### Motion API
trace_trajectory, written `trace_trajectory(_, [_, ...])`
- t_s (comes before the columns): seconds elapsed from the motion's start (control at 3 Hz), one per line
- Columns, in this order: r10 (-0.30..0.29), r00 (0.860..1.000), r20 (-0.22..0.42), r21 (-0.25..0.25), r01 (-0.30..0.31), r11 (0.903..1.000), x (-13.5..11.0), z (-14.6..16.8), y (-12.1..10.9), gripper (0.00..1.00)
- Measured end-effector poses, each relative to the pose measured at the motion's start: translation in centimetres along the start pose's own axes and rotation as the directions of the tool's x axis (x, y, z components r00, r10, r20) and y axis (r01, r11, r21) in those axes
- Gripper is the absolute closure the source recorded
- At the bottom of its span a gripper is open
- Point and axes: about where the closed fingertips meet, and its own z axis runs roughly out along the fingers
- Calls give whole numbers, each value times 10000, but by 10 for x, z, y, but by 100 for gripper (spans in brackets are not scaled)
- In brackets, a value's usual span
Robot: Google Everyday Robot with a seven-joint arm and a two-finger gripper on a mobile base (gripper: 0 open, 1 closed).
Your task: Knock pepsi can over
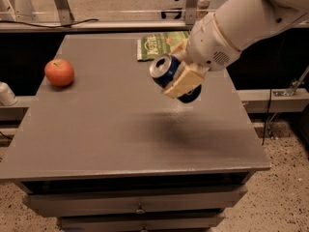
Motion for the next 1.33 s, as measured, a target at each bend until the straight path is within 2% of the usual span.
trace_trajectory(0.33, [-918,9760,-1975,-1067,717,9917,27,20,33,100])
trace_trajectory(0.67, [-1785,9099,-3743,-1696,1221,9779,58,36,57,100])
trace_trajectory(1.0, [-2277,8489,-4769,-1970,1493,9690,77,46,69,100])
trace_trajectory(1.33, [-2341,8203,-5218,-2075,1441,9676,84,54,75,81])
